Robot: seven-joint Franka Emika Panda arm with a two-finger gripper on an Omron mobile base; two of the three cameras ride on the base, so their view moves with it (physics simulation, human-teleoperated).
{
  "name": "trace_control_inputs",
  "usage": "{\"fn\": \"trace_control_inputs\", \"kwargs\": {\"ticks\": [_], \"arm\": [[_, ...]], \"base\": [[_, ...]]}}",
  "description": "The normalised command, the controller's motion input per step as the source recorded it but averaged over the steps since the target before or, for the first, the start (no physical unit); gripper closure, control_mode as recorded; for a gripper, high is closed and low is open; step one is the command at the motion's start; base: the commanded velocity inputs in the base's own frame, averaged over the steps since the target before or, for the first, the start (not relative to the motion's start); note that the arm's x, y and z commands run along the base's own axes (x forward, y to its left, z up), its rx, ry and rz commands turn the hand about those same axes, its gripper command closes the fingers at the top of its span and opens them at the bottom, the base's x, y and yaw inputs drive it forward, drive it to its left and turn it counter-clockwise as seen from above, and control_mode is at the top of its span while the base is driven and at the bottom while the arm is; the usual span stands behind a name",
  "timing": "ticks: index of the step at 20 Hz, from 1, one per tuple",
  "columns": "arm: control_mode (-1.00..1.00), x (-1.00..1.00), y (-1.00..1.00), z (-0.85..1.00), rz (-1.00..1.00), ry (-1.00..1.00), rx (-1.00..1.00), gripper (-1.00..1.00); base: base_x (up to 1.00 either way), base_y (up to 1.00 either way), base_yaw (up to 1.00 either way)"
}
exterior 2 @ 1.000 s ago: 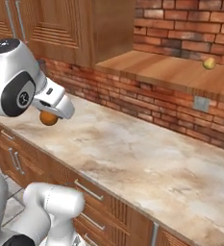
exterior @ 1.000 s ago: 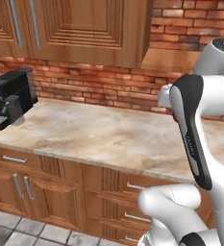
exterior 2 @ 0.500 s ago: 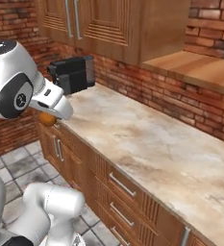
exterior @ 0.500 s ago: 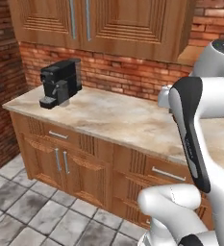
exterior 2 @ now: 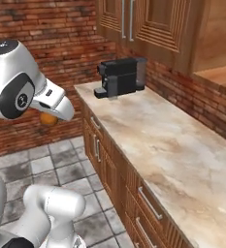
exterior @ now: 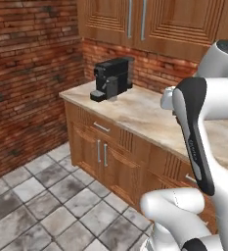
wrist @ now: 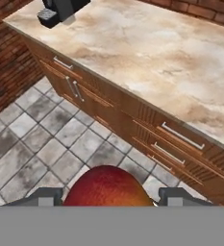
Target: Pick the mangos from the cabinet and place them in one bowl. Pick the bell pepper from the sink and place it in the other bowl.
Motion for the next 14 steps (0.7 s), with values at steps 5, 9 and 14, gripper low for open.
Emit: {"fn": "trace_control_inputs", "kwargs": {"ticks": [5, 9, 14], "arm": [[1.00, 0.00, 0.00, 0.00, 0.00, 0.00, 0.00, 1.00], [1.00, 0.00, 0.00, 0.00, 0.00, 0.00, 0.00, 1.00], [1.00, 0.00, 0.00, 0.00, 0.00, 0.00, 0.00, 1.00]], "base": [[0.00, 0.06, 0.50], [0.00, 0.03, 0.50], [0.00, 0.04, 0.50]]}}
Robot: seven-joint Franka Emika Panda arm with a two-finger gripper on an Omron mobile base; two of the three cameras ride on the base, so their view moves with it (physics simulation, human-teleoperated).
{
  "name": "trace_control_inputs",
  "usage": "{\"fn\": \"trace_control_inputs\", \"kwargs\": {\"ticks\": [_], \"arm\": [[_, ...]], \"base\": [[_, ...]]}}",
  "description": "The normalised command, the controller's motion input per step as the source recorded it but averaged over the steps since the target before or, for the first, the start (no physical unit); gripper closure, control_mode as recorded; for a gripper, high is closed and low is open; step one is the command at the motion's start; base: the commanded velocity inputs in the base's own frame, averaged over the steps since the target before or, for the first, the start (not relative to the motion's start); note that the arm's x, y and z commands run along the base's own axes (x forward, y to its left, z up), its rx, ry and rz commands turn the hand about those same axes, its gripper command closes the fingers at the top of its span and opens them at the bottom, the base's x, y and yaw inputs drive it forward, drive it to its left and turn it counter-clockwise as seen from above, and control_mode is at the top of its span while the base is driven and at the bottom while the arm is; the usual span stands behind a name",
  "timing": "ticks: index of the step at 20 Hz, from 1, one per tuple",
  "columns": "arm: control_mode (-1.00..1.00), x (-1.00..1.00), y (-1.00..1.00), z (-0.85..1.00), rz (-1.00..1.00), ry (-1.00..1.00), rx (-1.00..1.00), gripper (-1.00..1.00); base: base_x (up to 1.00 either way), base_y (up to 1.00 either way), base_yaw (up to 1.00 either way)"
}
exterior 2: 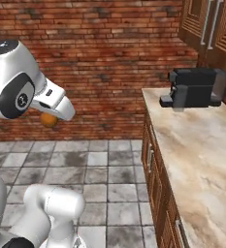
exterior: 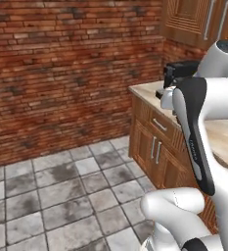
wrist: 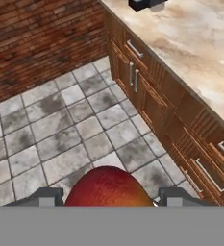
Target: Pick the mangos from the cabinet and place them in one bowl. Pick the bell pepper from the sink and place it in the other bowl.
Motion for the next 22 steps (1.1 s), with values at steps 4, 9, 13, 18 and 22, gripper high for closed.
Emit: {"fn": "trace_control_inputs", "kwargs": {"ticks": [4, 9, 13, 18, 22], "arm": [[1.00, 0.00, 0.00, 0.00, 0.00, 0.00, 0.00, 1.00], [1.00, 0.00, 0.00, 0.00, 0.00, 0.00, 0.00, 1.00], [1.00, 0.00, 0.00, 0.00, 0.00, 0.00, 0.00, 1.00], [1.00, 0.00, 0.00, 0.00, 0.00, 0.00, 0.00, 1.00], [1.00, 0.00, 0.00, 0.00, 0.00, 0.00, 0.00, 1.00]], "base": [[0.00, 0.05, 0.50], [0.00, 0.05, 0.50], [0.00, 0.05, 0.50], [0.00, 0.04, 0.50], [0.03, 0.04, 0.50]]}}
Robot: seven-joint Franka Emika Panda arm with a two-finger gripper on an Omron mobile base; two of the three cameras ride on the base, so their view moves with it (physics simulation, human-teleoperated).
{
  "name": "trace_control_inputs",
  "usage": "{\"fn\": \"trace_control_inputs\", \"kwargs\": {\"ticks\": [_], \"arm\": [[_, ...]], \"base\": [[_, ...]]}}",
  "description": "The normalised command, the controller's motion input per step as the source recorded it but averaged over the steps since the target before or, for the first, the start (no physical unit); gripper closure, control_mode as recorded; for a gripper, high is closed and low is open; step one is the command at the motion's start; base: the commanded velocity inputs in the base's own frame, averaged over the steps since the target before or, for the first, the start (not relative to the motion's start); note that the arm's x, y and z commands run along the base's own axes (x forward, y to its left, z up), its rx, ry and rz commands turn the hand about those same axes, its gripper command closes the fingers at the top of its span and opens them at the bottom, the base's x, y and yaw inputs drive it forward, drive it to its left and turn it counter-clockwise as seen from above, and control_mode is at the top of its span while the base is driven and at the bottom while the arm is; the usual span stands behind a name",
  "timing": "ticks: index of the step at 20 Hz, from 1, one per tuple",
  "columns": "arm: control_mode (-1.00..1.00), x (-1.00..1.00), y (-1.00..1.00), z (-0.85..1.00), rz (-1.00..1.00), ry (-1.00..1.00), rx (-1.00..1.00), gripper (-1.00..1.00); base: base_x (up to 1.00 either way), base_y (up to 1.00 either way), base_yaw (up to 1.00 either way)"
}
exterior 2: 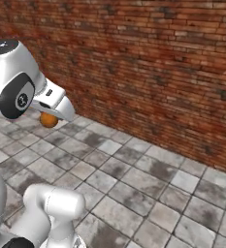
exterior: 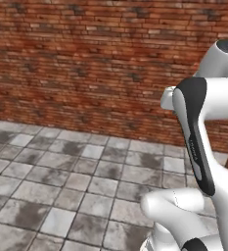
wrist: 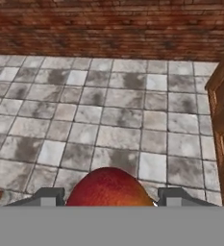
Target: Pick the mangos from the cabinet and place them in one bowl. Pick the bell pepper from the sink and place it in the other bowl.
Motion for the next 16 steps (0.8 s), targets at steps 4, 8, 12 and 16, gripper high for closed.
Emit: {"fn": "trace_control_inputs", "kwargs": {"ticks": [4, 8, 12, 16], "arm": [[1.00, 0.00, 0.00, 0.00, 0.00, 0.00, 0.00, 1.00], [1.00, 0.00, 0.00, 0.00, 0.00, 0.00, 0.00, 1.00], [1.00, 0.00, 0.00, 0.00, 0.00, 0.00, 0.00, 1.00], [1.00, 0.00, 0.00, 0.00, 0.00, 0.00, 0.00, 1.00]], "base": [[0.01, 0.03, 0.50], [0.01, 0.00, 0.50], [0.00, 0.03, 0.50], [0.00, 0.07, 0.50]]}}
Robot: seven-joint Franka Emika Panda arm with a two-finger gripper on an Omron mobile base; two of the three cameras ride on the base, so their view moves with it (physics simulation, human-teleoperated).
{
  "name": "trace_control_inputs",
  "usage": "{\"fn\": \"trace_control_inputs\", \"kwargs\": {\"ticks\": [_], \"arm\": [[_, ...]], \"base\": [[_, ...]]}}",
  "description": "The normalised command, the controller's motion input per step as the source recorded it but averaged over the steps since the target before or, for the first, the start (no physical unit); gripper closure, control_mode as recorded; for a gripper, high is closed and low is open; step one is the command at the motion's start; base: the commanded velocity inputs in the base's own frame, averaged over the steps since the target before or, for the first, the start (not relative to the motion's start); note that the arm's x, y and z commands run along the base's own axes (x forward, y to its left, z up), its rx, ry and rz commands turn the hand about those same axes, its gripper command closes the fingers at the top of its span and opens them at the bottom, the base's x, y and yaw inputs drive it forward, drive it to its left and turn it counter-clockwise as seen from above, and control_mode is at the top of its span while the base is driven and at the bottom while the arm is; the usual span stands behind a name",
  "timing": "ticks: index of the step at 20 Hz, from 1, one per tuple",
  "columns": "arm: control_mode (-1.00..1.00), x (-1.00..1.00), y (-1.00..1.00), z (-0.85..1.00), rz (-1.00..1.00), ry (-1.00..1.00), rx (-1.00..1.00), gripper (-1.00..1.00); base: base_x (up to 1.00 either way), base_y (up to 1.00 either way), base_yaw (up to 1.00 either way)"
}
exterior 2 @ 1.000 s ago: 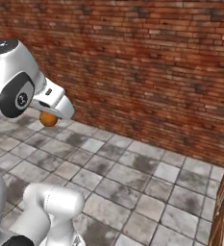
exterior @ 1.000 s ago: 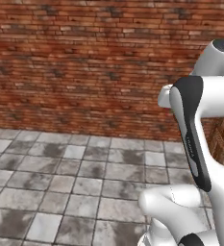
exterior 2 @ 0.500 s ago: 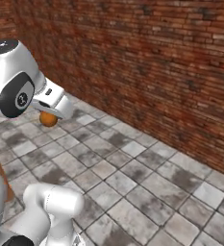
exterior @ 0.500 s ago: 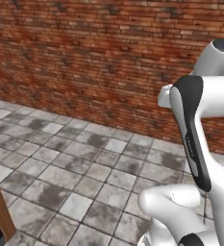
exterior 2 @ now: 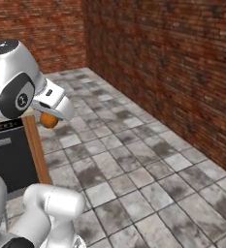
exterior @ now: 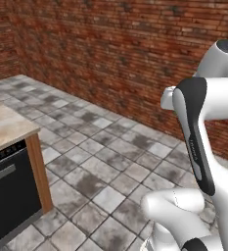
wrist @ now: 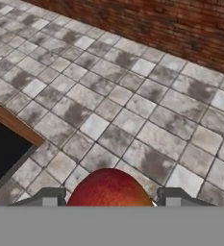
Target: Pick the mangos from the cabinet and place them in one bowl. Pick the bell pepper from the sink and place it in the other bowl.
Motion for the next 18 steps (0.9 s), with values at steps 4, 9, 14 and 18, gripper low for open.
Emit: {"fn": "trace_control_inputs", "kwargs": {"ticks": [4, 9, 14, 18], "arm": [[1.00, 0.00, 0.00, 0.00, 0.00, 0.00, 0.00, 1.00], [1.00, 0.00, 0.00, 0.00, 0.00, 0.00, 0.00, 1.00], [1.00, 0.00, 0.00, 0.00, 0.00, 0.00, 0.00, 1.00], [1.00, 0.00, 0.00, 0.00, 0.00, 0.00, 0.00, 1.00]], "base": [[0.00, 0.12, 0.50], [0.06, 0.23, 0.49], [0.18, 0.29, 0.45], [0.34, 0.33, 0.39]]}}
